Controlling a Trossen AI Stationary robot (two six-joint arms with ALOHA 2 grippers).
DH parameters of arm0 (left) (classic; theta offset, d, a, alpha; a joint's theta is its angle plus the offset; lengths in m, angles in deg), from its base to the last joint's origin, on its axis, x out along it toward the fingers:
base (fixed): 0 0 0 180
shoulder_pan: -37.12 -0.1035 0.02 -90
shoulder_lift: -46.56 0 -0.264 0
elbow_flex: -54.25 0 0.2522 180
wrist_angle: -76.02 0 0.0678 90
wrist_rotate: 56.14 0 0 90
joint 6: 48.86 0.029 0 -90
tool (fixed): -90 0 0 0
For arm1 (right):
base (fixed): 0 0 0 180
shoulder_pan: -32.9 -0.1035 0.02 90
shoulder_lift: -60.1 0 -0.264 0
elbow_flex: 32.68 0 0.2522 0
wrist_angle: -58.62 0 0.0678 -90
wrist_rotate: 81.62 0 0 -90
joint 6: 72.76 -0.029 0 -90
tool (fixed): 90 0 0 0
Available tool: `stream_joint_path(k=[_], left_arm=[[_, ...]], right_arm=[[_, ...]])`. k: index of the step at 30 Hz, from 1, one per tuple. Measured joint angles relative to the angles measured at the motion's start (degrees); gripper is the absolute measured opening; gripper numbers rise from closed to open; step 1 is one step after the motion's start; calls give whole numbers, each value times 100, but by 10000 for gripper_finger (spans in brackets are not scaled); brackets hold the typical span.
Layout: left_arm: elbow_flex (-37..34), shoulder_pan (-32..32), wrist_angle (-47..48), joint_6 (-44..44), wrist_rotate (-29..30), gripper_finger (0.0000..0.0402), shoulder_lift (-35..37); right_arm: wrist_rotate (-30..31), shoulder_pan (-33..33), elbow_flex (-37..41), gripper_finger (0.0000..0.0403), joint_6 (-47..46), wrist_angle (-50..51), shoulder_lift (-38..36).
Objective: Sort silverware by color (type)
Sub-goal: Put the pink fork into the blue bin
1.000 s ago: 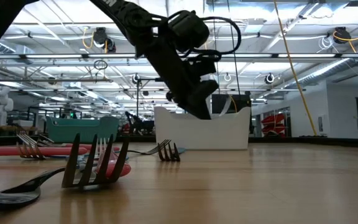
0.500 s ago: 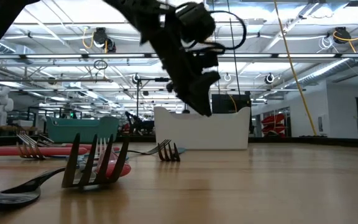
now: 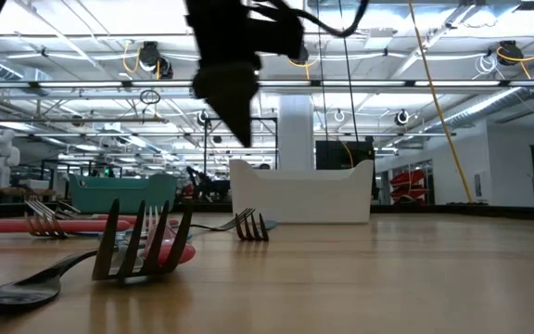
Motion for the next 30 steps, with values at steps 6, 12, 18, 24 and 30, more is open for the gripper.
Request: stream_joint_path(k=[6, 12, 18, 24, 30], left_arm=[[-827, 498, 192, -588, 114, 138, 438], [-2440, 807, -355, -1661, 476, 138, 1525], [-3991, 1174, -1846, -2085, 433, 138, 2822], [-5102, 1375, -2469, -2142, 403, 138, 3585], [-5498, 1178, -2644, -2253, 40, 138, 3785]], right_arm=[[22, 2, 0, 89, 29, 41, 0], [47, 2, 0, 89, 57, 88, 0], [456, 7, 0, 89, 148, 94, 0], [663, 45, 0, 89, 168, 87, 0], [649, 94, 0, 89, 166, 81, 0]])
